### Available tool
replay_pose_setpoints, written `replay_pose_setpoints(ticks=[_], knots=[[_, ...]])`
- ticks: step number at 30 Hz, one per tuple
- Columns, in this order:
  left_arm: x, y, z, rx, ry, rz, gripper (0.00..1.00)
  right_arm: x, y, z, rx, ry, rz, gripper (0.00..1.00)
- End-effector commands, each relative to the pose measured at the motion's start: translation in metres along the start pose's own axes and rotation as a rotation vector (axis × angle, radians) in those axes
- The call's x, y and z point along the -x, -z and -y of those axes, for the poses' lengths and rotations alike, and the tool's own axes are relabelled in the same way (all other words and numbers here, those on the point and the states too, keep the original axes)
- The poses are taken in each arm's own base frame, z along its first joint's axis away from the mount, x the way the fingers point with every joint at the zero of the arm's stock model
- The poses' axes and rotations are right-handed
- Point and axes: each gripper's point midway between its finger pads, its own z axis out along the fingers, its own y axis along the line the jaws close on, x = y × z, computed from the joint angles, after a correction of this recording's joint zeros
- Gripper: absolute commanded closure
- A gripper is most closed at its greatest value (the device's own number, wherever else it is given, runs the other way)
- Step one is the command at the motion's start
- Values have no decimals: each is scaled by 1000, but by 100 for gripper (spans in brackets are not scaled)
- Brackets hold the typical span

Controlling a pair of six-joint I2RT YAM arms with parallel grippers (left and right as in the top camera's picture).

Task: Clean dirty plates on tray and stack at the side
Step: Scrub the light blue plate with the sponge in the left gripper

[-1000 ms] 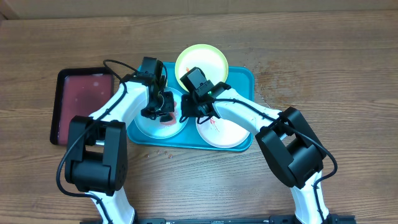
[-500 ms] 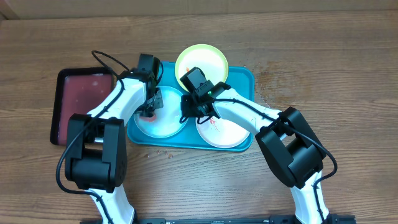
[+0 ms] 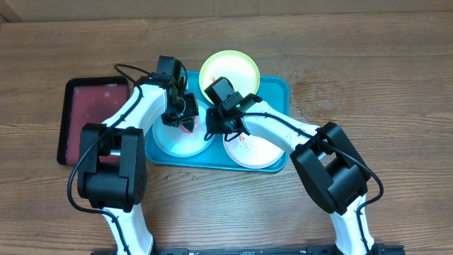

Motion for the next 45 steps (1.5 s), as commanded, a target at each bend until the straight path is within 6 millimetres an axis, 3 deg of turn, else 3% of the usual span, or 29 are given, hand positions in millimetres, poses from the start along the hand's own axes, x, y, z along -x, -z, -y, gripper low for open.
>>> replay_pose_setpoints(ticks=[1, 5, 10, 16, 19, 26, 29, 34, 38, 40, 45], knots=[[-48, -24, 8, -66, -86, -197, 96, -12, -16, 11, -40, 14, -36, 96], [-63, -21, 1, -46, -139, -260, 96, -12, -16, 10, -40, 14, -35, 96], [-68, -16, -39, 158, -120, -280, 96, -12, -16, 11, -42, 14, -38, 96], [-47, 8, -108, 585, -45, -165, 96, -12, -16, 11, -41, 14, -36, 96], [-33, 21, -120, 692, -23, -95, 96, -12, -16, 11, -40, 14, -36, 96], [15, 43, -98, 651, 43, 60, 96, -12, -16, 10, -40, 14, -35, 96], [20, 33, -75, 512, 54, 54, 96, -12, -16, 10, -40, 14, -35, 96], [3, 11, -33, 244, 70, -48, 96, -11, -17, 10, -37, 15, -31, 96], [-21, 0, -4, 72, 1, -153, 96, -11, -17, 9, -36, 15, -30, 96], [-34, -4, 0, 44, -34, -195, 96, -10, -16, 9, -35, 15, -29, 96], [-61, -7, -13, 86, -99, -284, 96, -9, -14, 8, -37, 15, -32, 96]])
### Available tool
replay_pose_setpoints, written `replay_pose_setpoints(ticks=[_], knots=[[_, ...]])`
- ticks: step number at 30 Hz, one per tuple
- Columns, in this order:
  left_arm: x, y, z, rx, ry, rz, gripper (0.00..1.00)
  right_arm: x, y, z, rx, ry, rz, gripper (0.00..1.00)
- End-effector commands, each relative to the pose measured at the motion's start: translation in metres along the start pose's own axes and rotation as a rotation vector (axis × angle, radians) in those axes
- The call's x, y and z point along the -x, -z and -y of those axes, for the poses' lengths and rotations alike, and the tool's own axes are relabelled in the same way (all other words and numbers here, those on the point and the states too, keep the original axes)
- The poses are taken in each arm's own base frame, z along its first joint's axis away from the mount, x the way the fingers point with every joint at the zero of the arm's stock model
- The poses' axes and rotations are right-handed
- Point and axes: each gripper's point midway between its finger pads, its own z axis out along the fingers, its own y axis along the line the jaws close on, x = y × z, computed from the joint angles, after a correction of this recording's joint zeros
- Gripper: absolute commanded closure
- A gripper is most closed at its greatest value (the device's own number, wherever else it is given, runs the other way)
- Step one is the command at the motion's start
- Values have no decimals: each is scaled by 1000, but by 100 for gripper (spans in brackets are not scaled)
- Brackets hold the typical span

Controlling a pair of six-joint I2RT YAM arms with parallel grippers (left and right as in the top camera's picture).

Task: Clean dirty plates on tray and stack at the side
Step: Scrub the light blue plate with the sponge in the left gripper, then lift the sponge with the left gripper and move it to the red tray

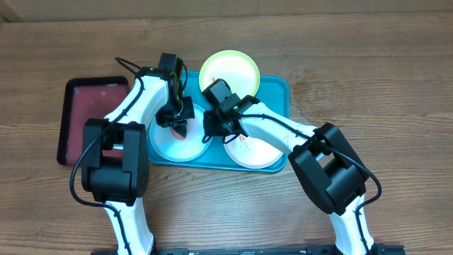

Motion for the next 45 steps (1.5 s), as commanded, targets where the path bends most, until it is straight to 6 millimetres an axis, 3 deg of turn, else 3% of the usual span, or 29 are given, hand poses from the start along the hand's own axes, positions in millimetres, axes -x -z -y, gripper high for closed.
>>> replay_pose_setpoints(ticks=[1, 10, 14, 17, 19, 23, 28, 31, 34, 39, 45], knots=[[-48, -18, 11, -57, -89, -172, 96, -2, -12, 14, -51, -3, -11, 96], [-53, -8, -55, 309, -102, -185, 96, -2, -12, 14, -51, -3, -12, 96], [-44, 11, -92, 555, -11, -113, 96, -2, -12, 14, -51, -3, -12, 96], [-31, 26, -104, 650, 58, -31, 96, -2, -12, 14, -51, -3, -12, 96], [-19, 33, -101, 646, 63, 8, 96, -2, -12, 14, -50, -2, -10, 96], [17, 56, -68, 490, 98, 107, 96, 7, -7, 8, -44, 45, 11, 96], [49, 99, -32, 253, 129, 214, 96, 19, 2, 0, -38, 74, 38, 96], [62, 129, -34, 134, 181, 266, 96, 29, 11, -6, -47, 120, 57, 96], [66, 146, -59, 73, 259, 284, 96, 39, 22, -1, -113, 124, 85, 96], [59, 148, -118, 23, 420, 235, 96, 57, 48, 0, -241, 186, 150, 96], [47, 150, -183, 19, 576, 211, 96, 83, 101, -6, -449, 289, 273, 96]])
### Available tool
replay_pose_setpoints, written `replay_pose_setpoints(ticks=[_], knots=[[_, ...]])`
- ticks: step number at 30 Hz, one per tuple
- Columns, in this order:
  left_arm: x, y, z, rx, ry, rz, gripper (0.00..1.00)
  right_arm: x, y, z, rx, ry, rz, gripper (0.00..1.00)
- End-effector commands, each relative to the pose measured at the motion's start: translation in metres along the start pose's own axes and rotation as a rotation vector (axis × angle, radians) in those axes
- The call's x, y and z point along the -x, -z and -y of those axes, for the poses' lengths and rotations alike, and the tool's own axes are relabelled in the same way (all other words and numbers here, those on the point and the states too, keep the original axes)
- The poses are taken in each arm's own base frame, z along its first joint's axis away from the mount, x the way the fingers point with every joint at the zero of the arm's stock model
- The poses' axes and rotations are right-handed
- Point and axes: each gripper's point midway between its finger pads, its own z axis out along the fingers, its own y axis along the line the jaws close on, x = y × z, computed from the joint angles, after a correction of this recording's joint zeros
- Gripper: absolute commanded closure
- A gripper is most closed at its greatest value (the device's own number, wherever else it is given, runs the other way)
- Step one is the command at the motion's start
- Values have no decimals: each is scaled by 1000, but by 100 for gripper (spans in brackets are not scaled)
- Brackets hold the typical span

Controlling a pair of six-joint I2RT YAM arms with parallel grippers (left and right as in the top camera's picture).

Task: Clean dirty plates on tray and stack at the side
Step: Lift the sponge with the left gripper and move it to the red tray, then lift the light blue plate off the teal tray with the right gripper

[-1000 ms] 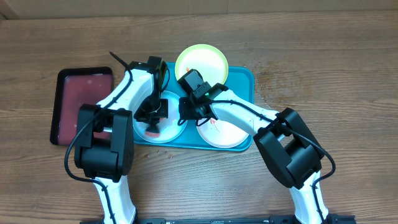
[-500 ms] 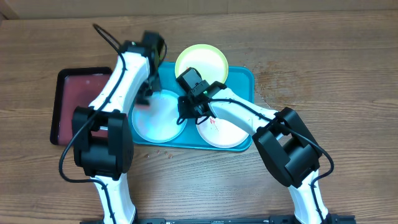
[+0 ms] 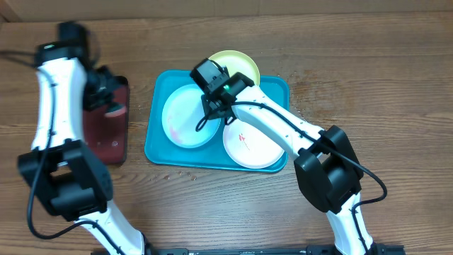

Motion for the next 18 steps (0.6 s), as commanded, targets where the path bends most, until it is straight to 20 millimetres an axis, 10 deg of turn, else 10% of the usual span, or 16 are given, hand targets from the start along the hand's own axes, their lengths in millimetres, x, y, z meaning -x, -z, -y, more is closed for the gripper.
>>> replay_pose_setpoints(ticks=[1, 18], knots=[[6, 10, -16, -41, 63, 0, 96, 35, 36, 6, -164, 115, 157, 96], [15, 10, -40, -33, 122, 5, 96, 71, 156, -7, -662, 664, 370, 96]])
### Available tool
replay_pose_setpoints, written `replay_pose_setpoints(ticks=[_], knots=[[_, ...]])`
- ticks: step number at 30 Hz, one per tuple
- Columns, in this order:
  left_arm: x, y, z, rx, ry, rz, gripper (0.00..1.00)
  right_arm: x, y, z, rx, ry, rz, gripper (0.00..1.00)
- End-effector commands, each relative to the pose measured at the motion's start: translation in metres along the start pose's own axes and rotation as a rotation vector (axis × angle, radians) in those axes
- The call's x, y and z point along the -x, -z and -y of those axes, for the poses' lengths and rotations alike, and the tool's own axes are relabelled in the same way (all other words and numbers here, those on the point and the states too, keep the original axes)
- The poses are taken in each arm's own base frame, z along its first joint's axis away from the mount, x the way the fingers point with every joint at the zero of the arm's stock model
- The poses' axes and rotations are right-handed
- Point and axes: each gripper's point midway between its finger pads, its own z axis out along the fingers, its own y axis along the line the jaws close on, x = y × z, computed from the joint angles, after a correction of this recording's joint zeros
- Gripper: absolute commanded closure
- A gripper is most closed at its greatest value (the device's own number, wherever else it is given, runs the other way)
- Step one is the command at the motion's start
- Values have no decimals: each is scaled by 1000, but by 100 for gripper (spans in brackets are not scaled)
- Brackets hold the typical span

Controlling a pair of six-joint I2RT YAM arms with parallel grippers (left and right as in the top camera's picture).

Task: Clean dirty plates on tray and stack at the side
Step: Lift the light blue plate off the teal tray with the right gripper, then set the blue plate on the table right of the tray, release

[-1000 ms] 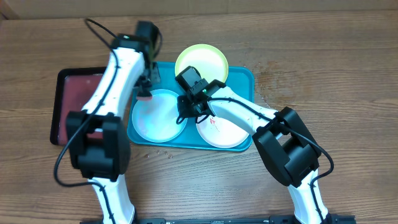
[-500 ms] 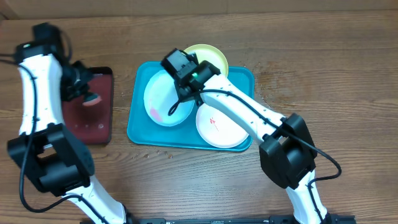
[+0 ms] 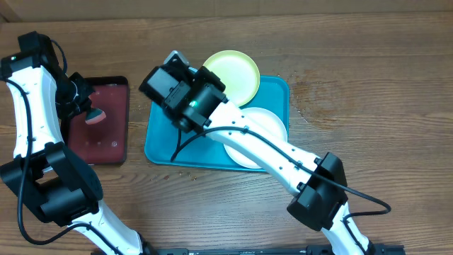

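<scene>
The teal tray (image 3: 158,145) holds a yellow-green plate (image 3: 231,74) at the back and a white plate (image 3: 267,125) at the right, partly under my right arm. My right gripper (image 3: 172,68) is raised high over the tray's left half. A pale plate edge (image 3: 174,55) pokes out past it, and it looks shut on that plate. The tray's left side shows bare teal where it is not covered. My left gripper (image 3: 83,108) is shut on a pink sponge (image 3: 95,115) over the dark red tray (image 3: 106,134).
The dark red tray lies left of the teal tray with a narrow gap between them. Wooden table (image 3: 368,85) stretches right of the teal tray and along the front. Arm cables hang over the teal tray's left part.
My right gripper was low at the rim of the stained left white plate; now it is raised and the plate is off the tray floor. My left gripper with the sponge shifted slightly over the red tray.
First my left gripper had the sponge on the left white plate while the right gripper stood at its rim, and this held at the second moment. Then the left arm was over the red tray with the sponge. Now the right arm is raised with the plate.
</scene>
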Motion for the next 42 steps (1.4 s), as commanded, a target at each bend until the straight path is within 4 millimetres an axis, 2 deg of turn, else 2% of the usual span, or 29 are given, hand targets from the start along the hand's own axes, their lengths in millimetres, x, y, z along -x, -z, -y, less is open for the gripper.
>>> replay_pose_setpoints(ticks=[1, 11, 21, 22, 25, 28, 29, 30, 33, 36, 38, 42], knots=[[-1, 9, 3, -24, 2, 13, 96, 13, 17, 35, -224, 146, 32, 96], [-1, 9, 3, -24, 2, 13, 96, 33, 39, 76, -502, 224, 41, 96], [-1, 9, 3, -24, 2, 13, 96, 42, 45, 77, -520, 177, 76, 96], [-1, 9, 3, -24, 2, 13, 96, 43, 43, 74, -501, 161, 85, 96], [-1, 9, 3, -24, 2, 13, 96, 38, 26, 38, -271, 78, 121, 96], [0, 9, 3, -24, 2, 13, 96, 27, 0, -34, 206, 96, 105, 96], [0, 9, 3, -25, 2, 13, 96, 21, -7, -41, 274, 99, 84, 96], [-1, 9, 3, -25, 2, 12, 96, 13, -17, -35, 290, 69, 45, 96], [-3, 9, 5, -25, -5, 8, 96, -4, -43, -2, 310, -185, -57, 96], [-4, 9, 8, -25, -12, 6, 96, -20, -62, 15, 531, -308, -120, 96], [-5, 9, 8, -24, -12, 5, 95, -35, -76, 33, 669, -420, -173, 96], [-5, 9, 8, -24, -12, 5, 96, -81, -108, 93, 794, -730, -306, 96]])
